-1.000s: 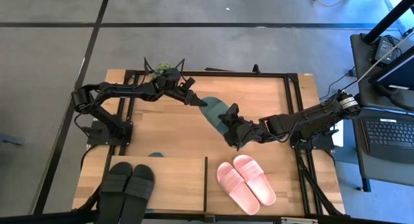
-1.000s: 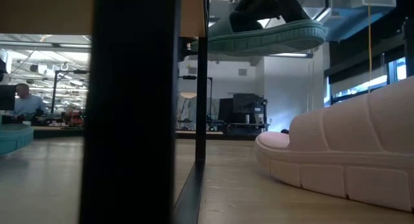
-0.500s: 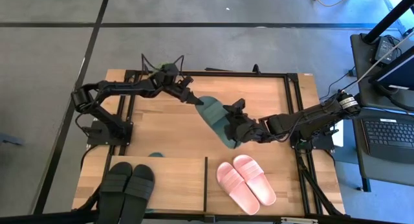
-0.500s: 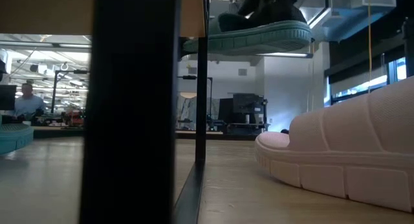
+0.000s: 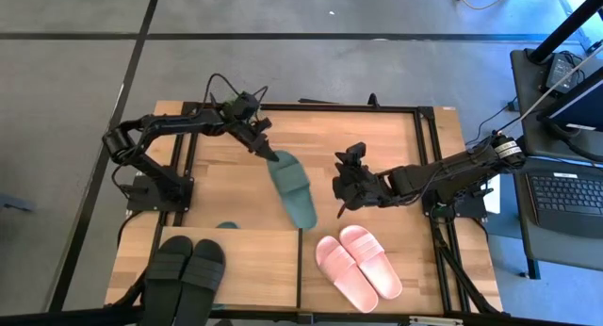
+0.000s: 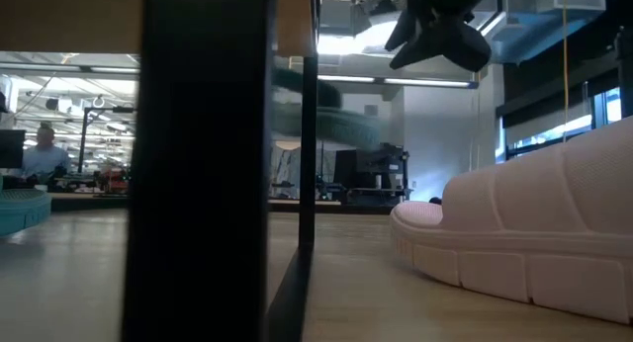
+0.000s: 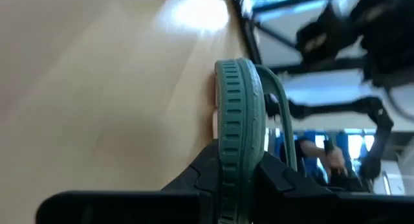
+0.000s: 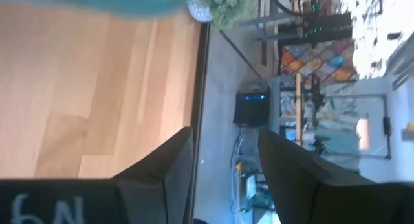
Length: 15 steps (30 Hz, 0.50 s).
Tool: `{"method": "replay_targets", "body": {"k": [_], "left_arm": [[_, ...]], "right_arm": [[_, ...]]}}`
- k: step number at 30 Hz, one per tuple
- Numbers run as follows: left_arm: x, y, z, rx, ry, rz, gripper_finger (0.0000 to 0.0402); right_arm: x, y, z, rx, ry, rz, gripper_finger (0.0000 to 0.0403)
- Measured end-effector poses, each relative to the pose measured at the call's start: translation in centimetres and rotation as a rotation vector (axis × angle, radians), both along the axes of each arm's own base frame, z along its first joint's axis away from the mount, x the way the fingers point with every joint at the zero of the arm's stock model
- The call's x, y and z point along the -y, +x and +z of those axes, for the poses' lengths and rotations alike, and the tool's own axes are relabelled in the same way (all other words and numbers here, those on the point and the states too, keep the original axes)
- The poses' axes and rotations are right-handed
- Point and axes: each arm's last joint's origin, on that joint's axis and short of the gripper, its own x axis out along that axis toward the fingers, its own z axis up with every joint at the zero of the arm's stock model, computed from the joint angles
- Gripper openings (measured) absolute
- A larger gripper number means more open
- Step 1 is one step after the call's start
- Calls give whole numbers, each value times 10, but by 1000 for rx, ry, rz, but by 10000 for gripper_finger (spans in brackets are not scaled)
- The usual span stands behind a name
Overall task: Pick and place slides into the shelf
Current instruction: Put the green slipper under the shelf
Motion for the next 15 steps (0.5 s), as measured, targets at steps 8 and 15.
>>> {"method": "replay_targets", "body": {"k": [8, 15], "left_arm": [[7, -16, -12, -103, -24, -66, 38], [13, -32, -20, -209, 12, -117, 38]], "right_arm": [[1, -2, -2, 29, 42, -37, 177], [1, -2, -2, 25, 58, -26, 177]]}}
